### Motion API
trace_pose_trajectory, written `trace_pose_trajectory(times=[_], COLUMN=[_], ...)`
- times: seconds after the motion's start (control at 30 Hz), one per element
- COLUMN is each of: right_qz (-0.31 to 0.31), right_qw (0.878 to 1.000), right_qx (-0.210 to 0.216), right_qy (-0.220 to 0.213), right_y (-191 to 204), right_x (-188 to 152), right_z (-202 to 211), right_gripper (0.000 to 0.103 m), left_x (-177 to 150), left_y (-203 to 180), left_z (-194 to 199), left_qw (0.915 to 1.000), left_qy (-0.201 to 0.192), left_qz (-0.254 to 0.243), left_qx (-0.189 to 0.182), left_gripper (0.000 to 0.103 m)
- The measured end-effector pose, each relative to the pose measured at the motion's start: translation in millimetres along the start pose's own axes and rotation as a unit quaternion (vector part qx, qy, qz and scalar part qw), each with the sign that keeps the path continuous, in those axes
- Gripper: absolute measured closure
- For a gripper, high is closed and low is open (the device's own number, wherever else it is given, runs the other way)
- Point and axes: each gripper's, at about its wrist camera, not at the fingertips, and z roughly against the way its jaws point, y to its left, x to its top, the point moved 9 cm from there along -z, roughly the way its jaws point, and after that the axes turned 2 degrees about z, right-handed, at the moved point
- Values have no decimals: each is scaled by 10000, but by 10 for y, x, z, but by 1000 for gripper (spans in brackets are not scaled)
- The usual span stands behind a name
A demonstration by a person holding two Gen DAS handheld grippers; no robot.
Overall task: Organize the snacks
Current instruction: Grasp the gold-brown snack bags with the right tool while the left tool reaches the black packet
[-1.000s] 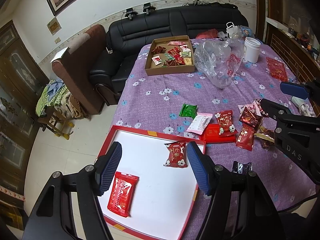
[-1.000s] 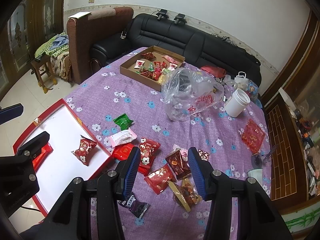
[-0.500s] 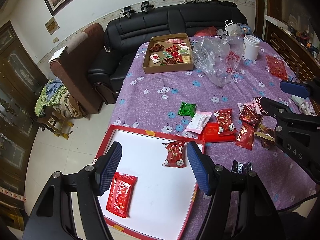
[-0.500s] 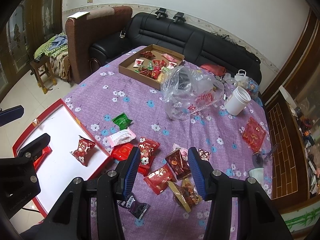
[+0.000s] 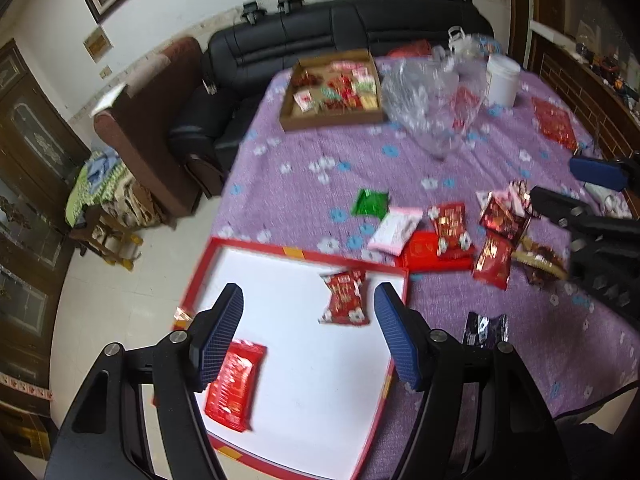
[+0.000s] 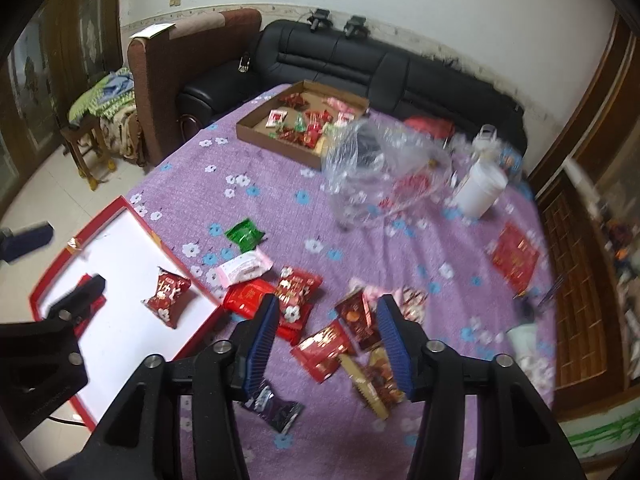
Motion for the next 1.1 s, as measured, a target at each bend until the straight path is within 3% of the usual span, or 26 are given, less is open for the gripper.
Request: trace_pose_trajectory(times=[0.1, 0.27, 0.4, 0.6, 0.67, 0.8, 1.1], right_qz=[-438, -1145, -1769, -2003, -1968, -2104, -2539], right_qw=[9983, 9895, 9737, 9644, 9655, 9616, 9391], right_qx=[281, -111, -394, -391, -262, 278, 1463], right_qy=[258, 872, 1383, 1682, 1687, 1739, 1793], right_y=[-205, -855, -1371, -1587, -1575, -1525, -1249], right_x=[-191, -781, -1348, -1761, -1835, -1904, -1589], right_z=[-159, -467, -629, -671, -657, -674, -964], right_gripper=[43, 43, 43, 43, 43, 43, 42], left_x=[-140, -297, -338, -362, -361, -384, -596], left_y=[-83, -305, -557, -1073, -1248, -1384, -1188], left_z=[-195, -400, -505, -643, -671, -728, -751], left_qw=[9995, 9974, 9951, 9889, 9866, 9846, 9843], left_qy=[321, 647, 818, 1016, 1077, 1154, 1441], left_qz=[-68, -275, -510, -983, -1064, -1191, -945], left_qx=[-46, -122, -233, -451, -602, -557, -394], left_gripper=[33, 33, 33, 33, 34, 34, 33])
